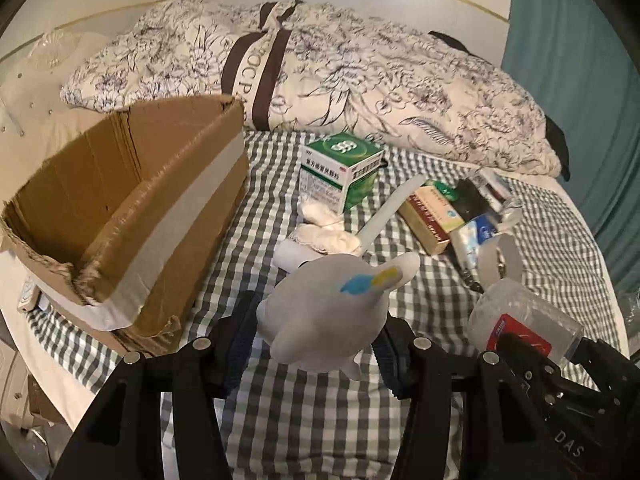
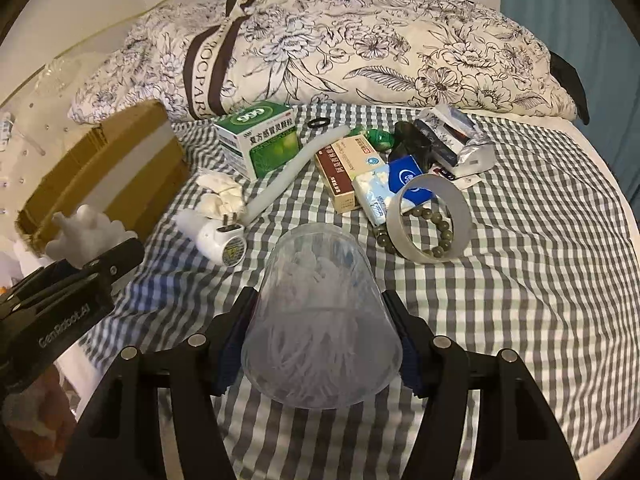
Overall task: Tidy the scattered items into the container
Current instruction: 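Grasp the clear plastic cup of white swabs with the right gripper, then carry the plush toy and cup into the cardboard box and open both grippers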
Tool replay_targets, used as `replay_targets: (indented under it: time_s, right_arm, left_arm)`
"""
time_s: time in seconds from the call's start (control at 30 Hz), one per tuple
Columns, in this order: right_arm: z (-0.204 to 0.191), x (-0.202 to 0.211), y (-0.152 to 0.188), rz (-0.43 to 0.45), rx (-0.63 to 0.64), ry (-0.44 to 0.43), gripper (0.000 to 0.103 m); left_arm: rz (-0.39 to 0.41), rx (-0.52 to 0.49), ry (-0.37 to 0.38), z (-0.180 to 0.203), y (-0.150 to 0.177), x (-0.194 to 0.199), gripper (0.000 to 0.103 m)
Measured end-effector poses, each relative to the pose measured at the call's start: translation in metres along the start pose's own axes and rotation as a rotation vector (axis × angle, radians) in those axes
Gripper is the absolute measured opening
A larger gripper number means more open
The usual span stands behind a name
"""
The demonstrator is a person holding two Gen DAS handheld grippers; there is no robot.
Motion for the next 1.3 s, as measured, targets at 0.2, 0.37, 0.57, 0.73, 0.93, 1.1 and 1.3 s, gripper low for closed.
replay_targets:
  time_s: [0.2, 0.37, 0.57, 0.73, 0.93, 1.1, 1.3]
  right_arm:
    - [0.001, 0.042, 0.008, 0.056, -0.027, 0.004, 0.062]
    - [0.002, 0.074, 0.007, 0.104, -0.038, 0.016, 0.062]
    - [0.002, 0.102, 0.001, 0.141, -0.038, 0.035, 0.062]
    - [0.004, 0.123, -0.008, 0.167, -0.050, 0.046, 0.062]
    - [-0.002, 0.146, -0.028, 0.213, -0.053, 0.058, 0.062]
    - [-0.015, 0.157, -0.046, 0.241, -0.039, 0.063, 0.062]
    - [-0.051, 0.159, -0.073, 0.264, 0.013, 0.027, 0.062]
  left_arm:
    - [0.022, -0.009, 0.015, 0.003, -0.002, 0.024, 0.055]
    - [0.033, -0.019, 0.026, 0.008, -0.003, 0.040, 0.055]
    - [0.045, -0.029, 0.041, 0.015, -0.010, 0.055, 0.055]
    - [0.060, -0.052, 0.051, 0.020, -0.023, 0.068, 0.055]
    - [0.087, -0.073, 0.069, 0.014, -0.047, 0.084, 0.055]
    - [0.111, -0.064, 0.080, -0.003, -0.070, 0.094, 0.055]
    - [0.138, -0.037, 0.054, -0.038, -0.094, 0.099, 0.055]
Point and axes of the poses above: each gripper's, at about its wrist camera, not at the fingertips, and x roughly against the way its jaws point, z to its right, y to its underside, the point moved 1 cm from there along -x, roughly the way its jaws point, and after that the axes turned 10 degrees about x, right-handed, at the moved point
